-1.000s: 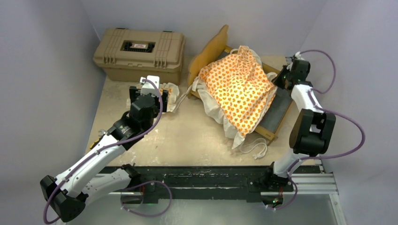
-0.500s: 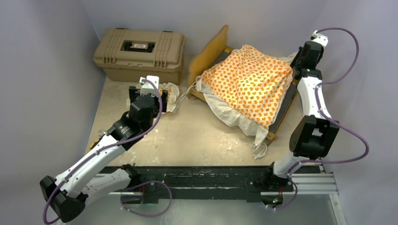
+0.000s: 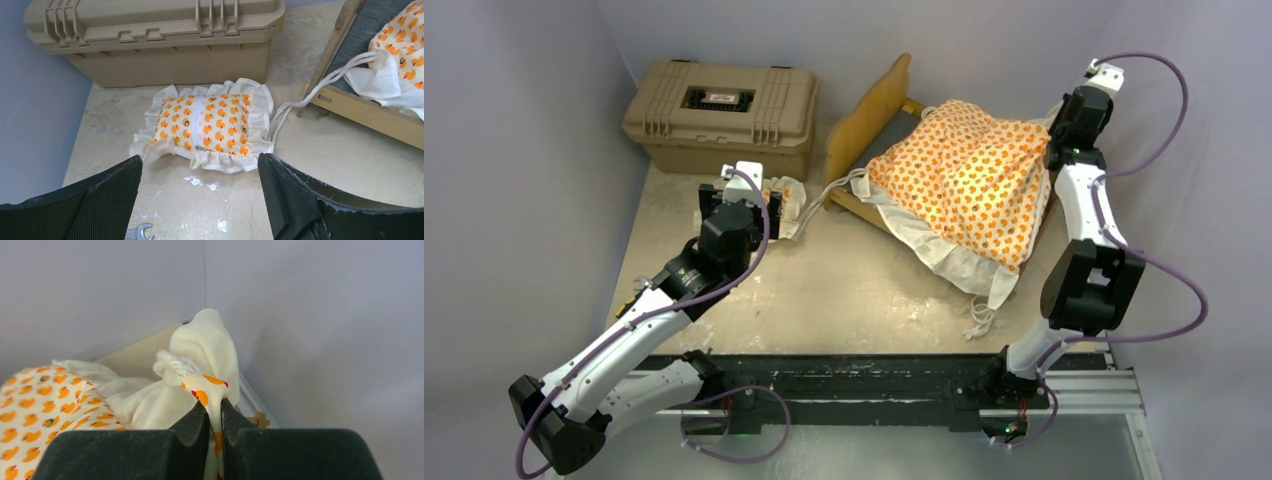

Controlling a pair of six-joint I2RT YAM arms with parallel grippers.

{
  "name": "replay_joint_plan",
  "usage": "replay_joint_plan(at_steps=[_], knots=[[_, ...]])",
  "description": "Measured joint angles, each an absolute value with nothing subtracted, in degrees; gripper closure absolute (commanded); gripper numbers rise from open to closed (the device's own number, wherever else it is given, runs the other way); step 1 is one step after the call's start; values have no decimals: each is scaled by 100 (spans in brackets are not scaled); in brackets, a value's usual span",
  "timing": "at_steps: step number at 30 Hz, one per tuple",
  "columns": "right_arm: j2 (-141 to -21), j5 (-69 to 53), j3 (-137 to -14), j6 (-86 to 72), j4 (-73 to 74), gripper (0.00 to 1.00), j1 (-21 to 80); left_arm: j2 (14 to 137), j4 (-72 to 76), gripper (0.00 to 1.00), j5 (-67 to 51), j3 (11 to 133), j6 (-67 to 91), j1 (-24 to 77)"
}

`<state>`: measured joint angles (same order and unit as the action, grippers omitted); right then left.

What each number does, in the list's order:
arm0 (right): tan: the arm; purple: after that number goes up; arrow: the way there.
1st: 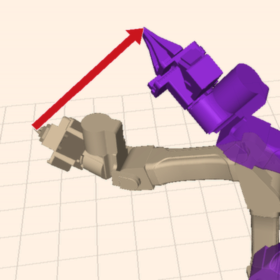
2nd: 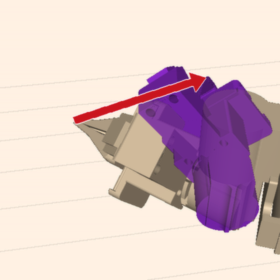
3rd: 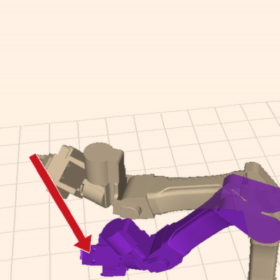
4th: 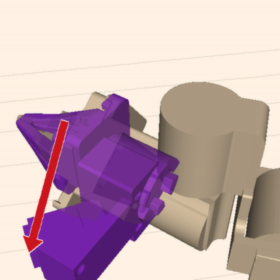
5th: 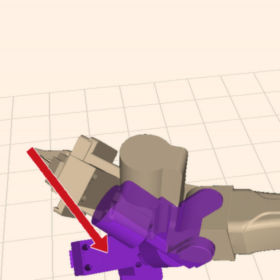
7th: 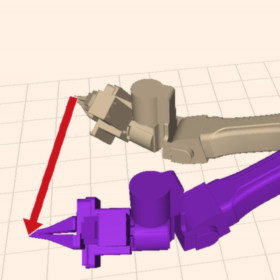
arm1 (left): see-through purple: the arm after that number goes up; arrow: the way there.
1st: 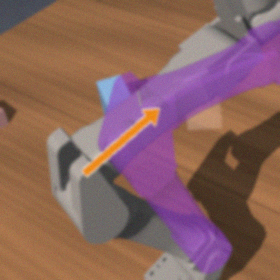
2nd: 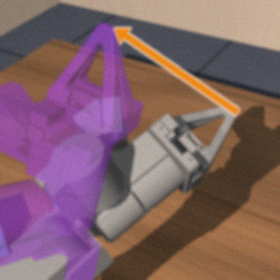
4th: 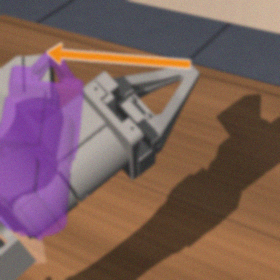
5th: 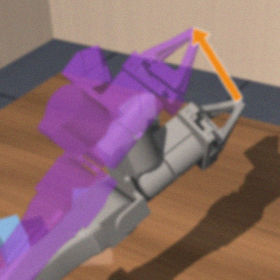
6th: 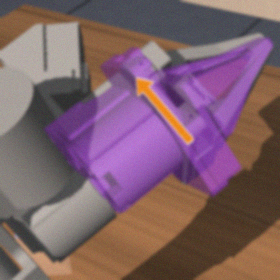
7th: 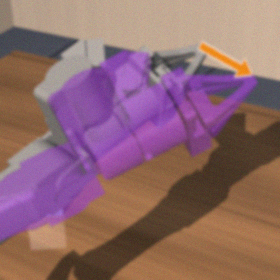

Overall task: Set up the pet bed
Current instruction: Adjust the mattress on the bed frame.

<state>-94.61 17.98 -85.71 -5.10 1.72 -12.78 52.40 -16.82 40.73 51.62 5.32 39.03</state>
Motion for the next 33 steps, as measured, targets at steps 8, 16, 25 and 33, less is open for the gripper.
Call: replay_joint_plan(at_steps=[8, 16, 25, 33], knots=[[-11041, 2626, -8886, -384, 381, 85, -1282, 5240, -1682, 14, 4073, 5162, 532, 3903], [-11181, 3546, -9712, -482, 1164, 42, -1168, 5258, -1682, 14, 4071, 5162, 532, 3903], [-9883, 2600, -9977, -574, 1079, 33, 130, 5360, -1680, 14, 4036, 5162, 534, 3903], [-11546, 1476, -11194, -727, 1190, 33, 910, 5492, -1682, 14, 3972, 5162, 534, 3903]])
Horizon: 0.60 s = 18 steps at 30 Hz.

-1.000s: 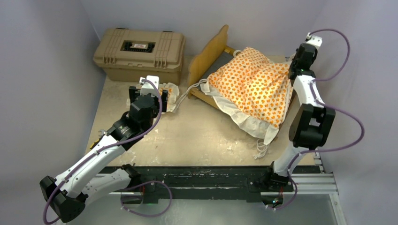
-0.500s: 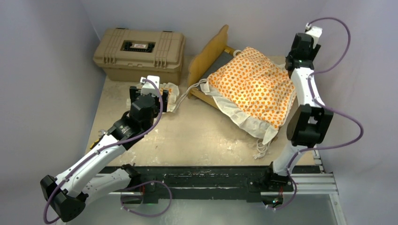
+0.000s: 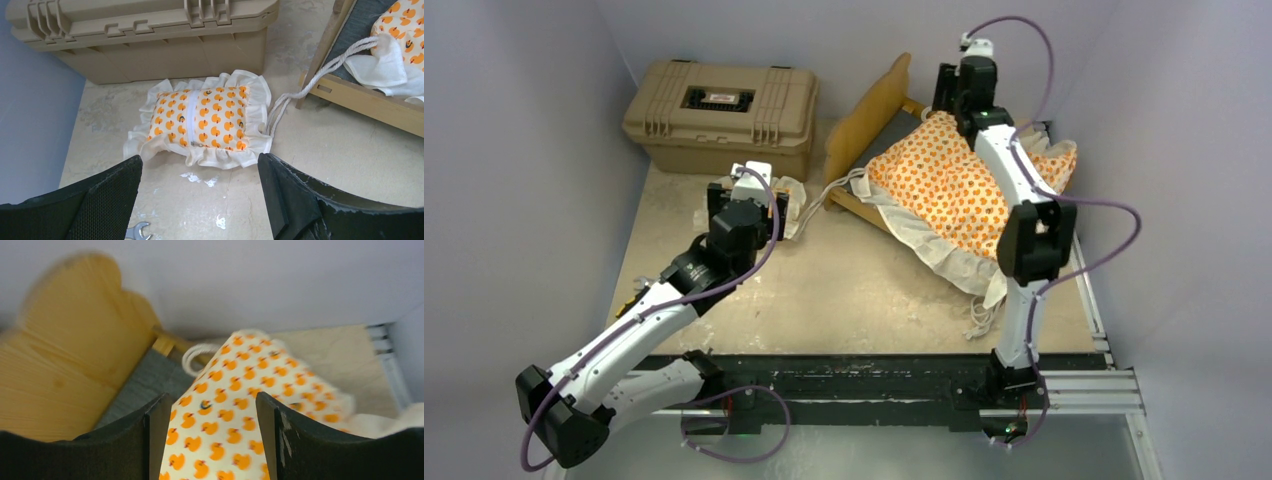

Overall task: Set up the pet bed
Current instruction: Adjust the mattress on the bed frame.

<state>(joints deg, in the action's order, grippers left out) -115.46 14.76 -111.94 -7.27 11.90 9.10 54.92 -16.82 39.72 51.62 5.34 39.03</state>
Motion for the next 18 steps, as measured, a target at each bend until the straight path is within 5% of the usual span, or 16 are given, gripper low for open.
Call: replay_joint_plan(at_steps=[10, 12, 13, 14, 18], knots=[[-13023, 1319, -11633, -825, 1756, 33, 1295, 5577, -1680, 14, 3970, 5162, 534, 3903], [-13023, 1369, -11572, -832, 1754, 80, 1321, 5583, -1680, 14, 3966, 5162, 534, 3903], [-13023, 1387, -11572, -810, 1745, 93, 1323, 5586, -1680, 14, 3966, 5162, 534, 3903], [-13023, 1391, -11568, -779, 1737, 100, 1326, 5588, -1680, 14, 3966, 5162, 534, 3903], [-12923, 1258, -11347, -690, 1527, 100, 1363, 5594, -1680, 14, 3968, 5159, 534, 3903]])
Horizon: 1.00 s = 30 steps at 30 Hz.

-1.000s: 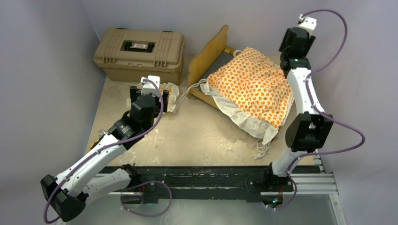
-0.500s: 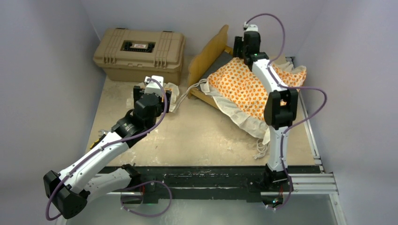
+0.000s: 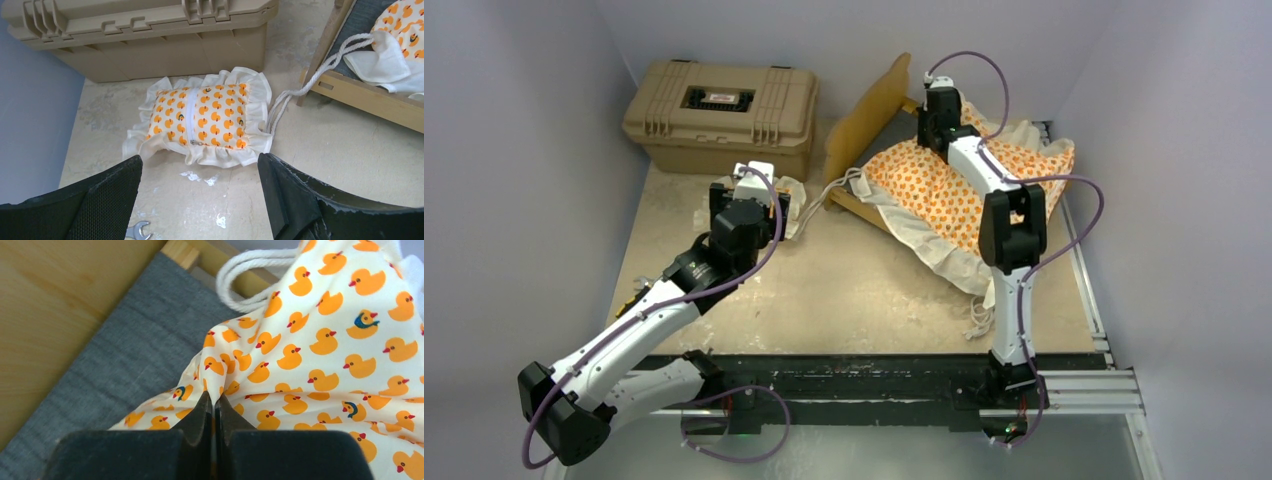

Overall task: Set up the pet bed
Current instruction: Adjust the mattress on the bed frame.

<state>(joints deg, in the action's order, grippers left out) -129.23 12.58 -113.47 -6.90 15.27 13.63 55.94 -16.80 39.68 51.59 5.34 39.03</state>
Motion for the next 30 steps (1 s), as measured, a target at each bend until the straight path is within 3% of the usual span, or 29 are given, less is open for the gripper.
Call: replay_joint_plan(at_steps=[12, 19, 23, 25, 29, 30], knots=[[-11568, -239, -10527, -401, 812, 100, 1640, 5649, -1680, 14, 3966, 5098, 534, 3903], [-11690, -812, -10530, -405, 582, 100, 1645, 5673, -1680, 14, 3966, 5098, 534, 3903], [-12084, -757, -10530, -432, 587, 90, 1645, 5714, -1680, 14, 3964, 5098, 534, 3903], [-12256, -705, -10530, -454, 631, 79, 1645, 5752, -1680, 14, 3957, 5098, 534, 3903], [-12350, -622, -10530, -504, 753, 78, 1645, 5835, -1678, 14, 3924, 5098, 534, 3903], [-12298, -576, -10530, -513, 777, 52, 1645, 5870, -1678, 14, 3918, 5098, 537, 3903]])
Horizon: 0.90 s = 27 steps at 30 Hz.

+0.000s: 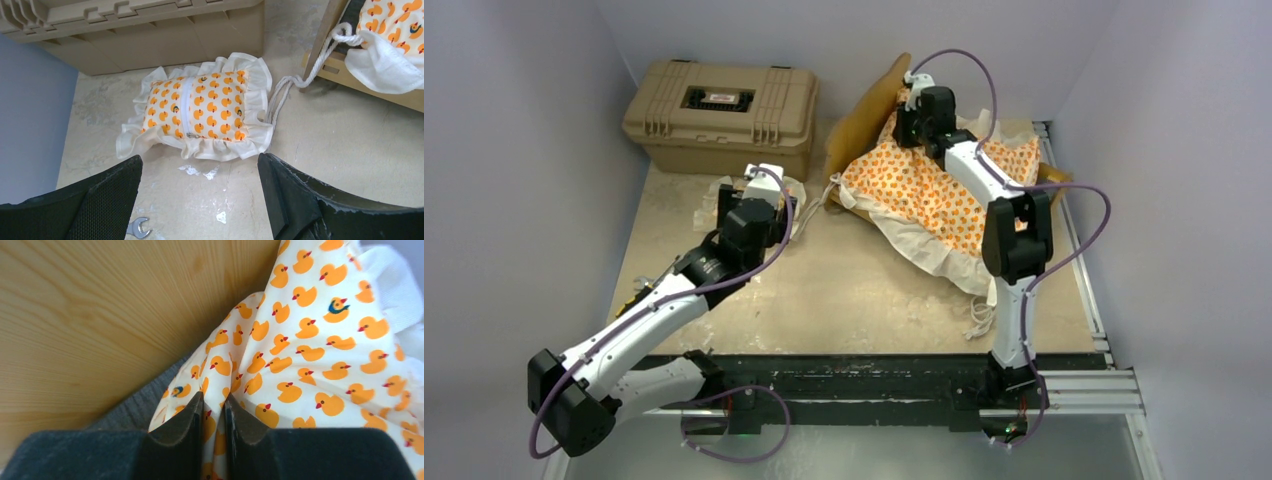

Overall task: Set up the pet bed
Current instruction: Adjust the mattress on the bed frame.

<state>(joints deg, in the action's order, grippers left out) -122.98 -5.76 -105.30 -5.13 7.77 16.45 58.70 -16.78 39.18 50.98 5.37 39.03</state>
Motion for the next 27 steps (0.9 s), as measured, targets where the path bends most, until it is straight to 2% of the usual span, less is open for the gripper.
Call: replay_joint_plan(at_steps=[4, 8, 16, 23, 27], knots=[[-11793, -482, -10453, -642, 902, 36, 1645, 6106, -1669, 15, 3841, 5100, 556, 3903], [-10621, -362, -9856, -805, 805, 23, 1645, 6525, -1662, 16, 3607, 5186, 707, 3903], [-8246, -193, -7791, -1044, 438, 19, 1645, 7481, -1186, 21, 3083, 5647, 1295, 3900], [-7288, -305, -6143, -1319, 521, 17, 1645, 8571, -73, 33, 2716, 5701, 1629, 3900], [-6995, -449, -5572, -1459, 600, 16, 1649, 9177, 607, 43, 2626, 5697, 1651, 3861]])
